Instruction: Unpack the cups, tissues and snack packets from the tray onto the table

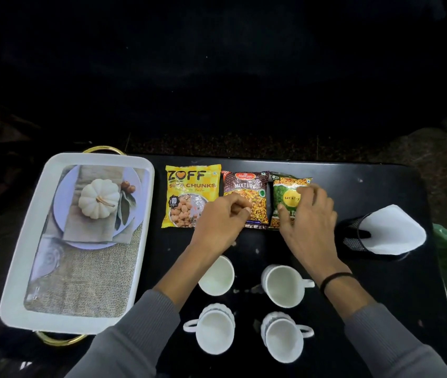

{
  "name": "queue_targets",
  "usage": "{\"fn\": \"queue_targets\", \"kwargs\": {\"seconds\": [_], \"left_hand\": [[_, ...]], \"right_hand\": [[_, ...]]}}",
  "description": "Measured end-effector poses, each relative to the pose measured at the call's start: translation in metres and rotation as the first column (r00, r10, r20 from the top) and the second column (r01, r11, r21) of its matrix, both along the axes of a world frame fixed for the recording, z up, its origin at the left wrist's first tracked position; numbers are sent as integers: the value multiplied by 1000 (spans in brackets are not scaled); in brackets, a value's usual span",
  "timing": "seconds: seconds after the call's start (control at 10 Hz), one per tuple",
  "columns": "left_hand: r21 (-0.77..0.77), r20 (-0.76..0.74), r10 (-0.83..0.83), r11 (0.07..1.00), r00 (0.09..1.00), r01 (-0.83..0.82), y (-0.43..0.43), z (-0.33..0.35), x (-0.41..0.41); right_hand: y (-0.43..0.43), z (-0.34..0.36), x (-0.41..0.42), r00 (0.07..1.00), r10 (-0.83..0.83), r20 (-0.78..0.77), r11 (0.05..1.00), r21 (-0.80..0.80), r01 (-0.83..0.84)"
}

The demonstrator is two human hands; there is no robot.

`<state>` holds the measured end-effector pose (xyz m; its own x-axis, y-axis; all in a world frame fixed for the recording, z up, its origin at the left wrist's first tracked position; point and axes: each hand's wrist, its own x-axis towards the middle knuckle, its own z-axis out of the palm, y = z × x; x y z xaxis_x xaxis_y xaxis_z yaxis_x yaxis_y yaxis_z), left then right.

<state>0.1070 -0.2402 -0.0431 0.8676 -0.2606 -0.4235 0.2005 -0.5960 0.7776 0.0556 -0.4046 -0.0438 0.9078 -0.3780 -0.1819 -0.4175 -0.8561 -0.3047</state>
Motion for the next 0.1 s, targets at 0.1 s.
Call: {"fn": "queue_targets", "kwargs": {"seconds": [0.1], "left_hand": [[-4, 32, 8, 1000, 999, -8, 6, 10, -7]], "right_hand": [[9, 10, -11, 996, 73, 58, 997, 14, -73]]}}
